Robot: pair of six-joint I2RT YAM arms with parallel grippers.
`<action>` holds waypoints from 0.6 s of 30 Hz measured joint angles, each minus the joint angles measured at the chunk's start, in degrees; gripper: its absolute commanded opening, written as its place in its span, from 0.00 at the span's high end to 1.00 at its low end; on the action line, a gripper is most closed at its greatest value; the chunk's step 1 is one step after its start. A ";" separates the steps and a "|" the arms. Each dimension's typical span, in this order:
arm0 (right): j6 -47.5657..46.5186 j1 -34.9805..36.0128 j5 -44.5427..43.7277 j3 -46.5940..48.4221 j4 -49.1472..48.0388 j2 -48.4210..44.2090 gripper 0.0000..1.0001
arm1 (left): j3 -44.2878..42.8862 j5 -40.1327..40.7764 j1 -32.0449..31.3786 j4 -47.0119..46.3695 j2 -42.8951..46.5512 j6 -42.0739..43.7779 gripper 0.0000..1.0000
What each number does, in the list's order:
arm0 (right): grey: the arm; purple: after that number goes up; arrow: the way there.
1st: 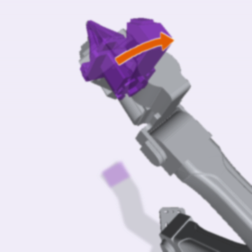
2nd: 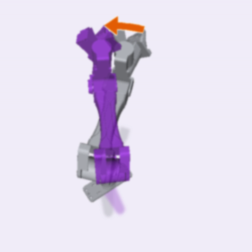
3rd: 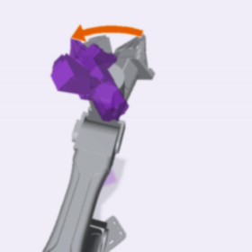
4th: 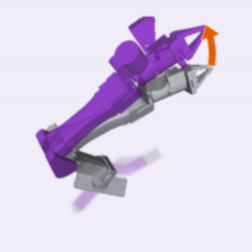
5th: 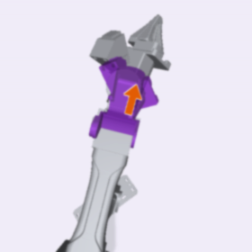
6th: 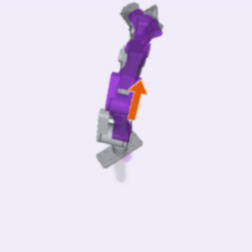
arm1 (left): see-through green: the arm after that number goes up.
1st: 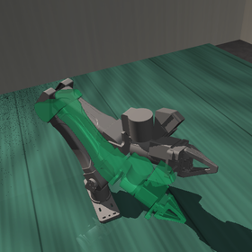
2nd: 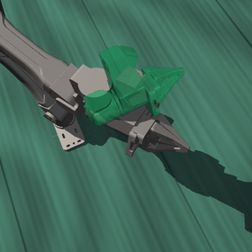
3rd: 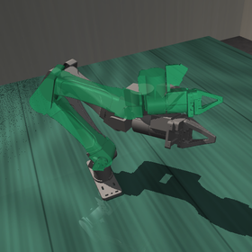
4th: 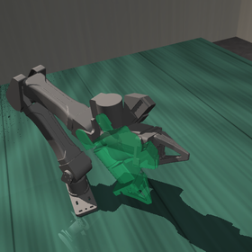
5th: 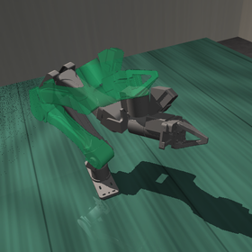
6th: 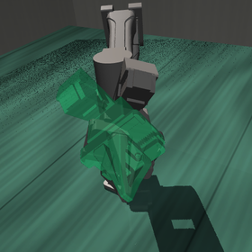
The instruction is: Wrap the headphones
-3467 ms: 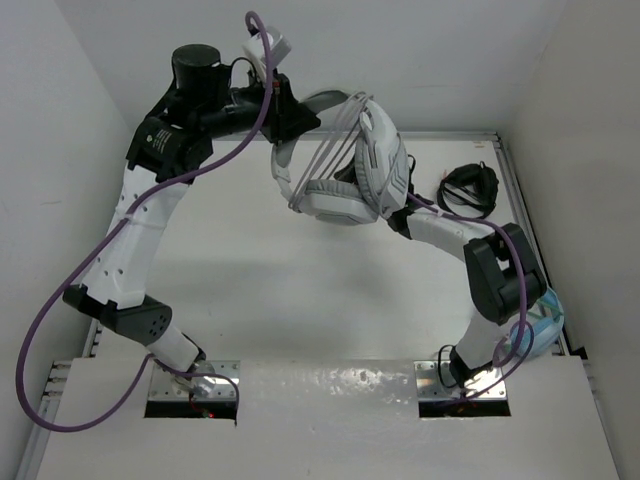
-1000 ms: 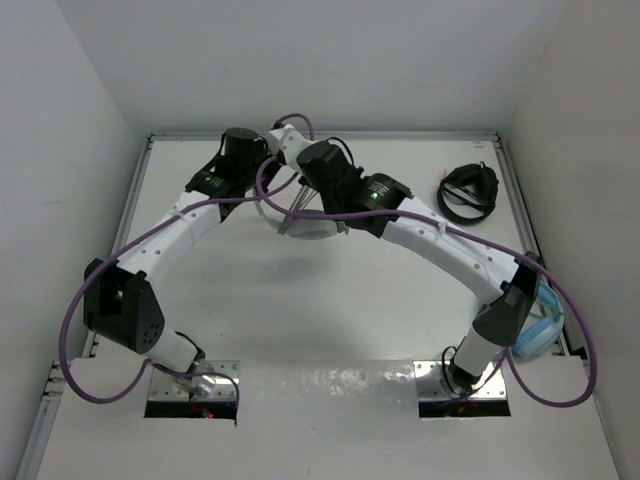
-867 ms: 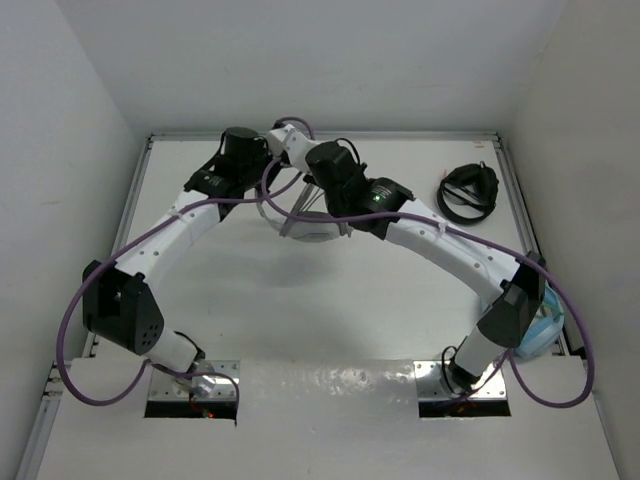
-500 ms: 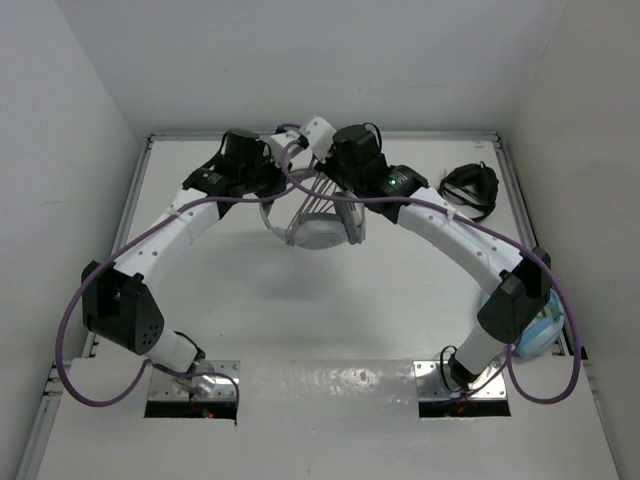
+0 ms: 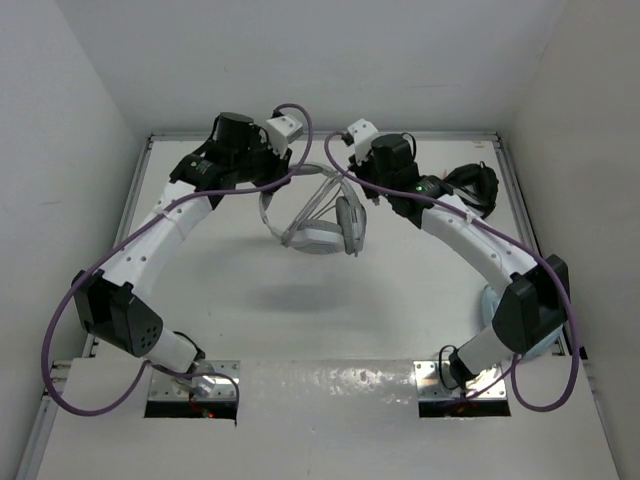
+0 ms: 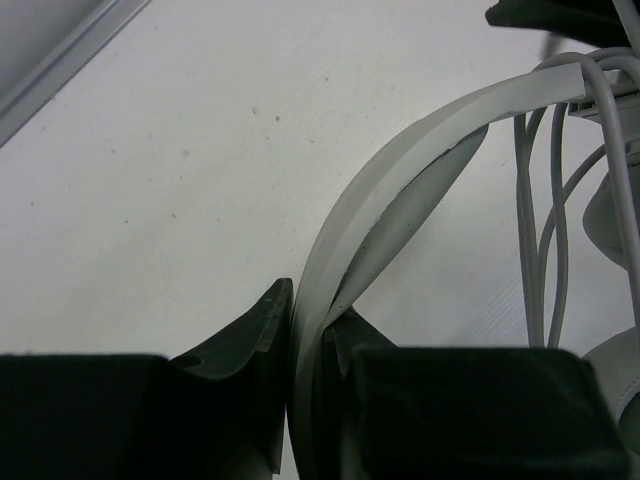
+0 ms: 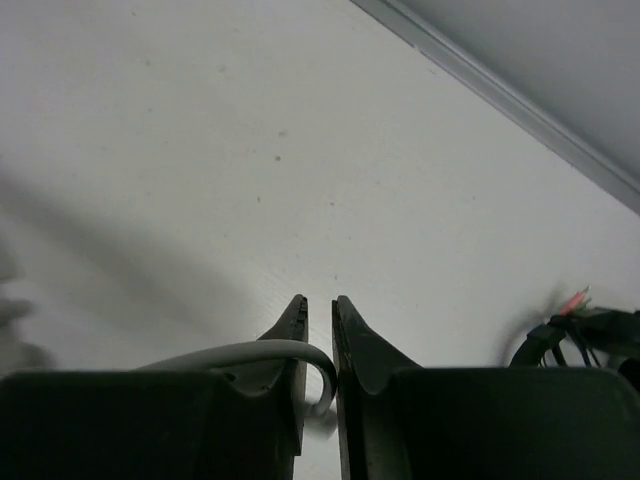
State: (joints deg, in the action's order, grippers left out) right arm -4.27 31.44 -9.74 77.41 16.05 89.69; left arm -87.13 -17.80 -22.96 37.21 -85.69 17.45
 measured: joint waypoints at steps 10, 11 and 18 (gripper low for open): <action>6.08 -1.31 3.15 -7.69 -4.66 -3.54 0.67 | -1.86 -2.84 -0.07 2.54 0.68 -1.57 1.00; 6.58 -1.31 4.00 -7.89 -5.16 -3.65 0.65 | -2.08 -3.06 -0.07 2.89 0.68 -2.10 1.00; 9.79 -1.95 10.58 -14.45 -9.86 -7.02 0.32 | -5.35 -3.08 0.07 5.33 0.68 -4.90 1.00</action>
State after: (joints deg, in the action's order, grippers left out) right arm 5.52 29.50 0.84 62.96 6.20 82.67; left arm -92.49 -20.88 -22.90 42.54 -85.01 12.56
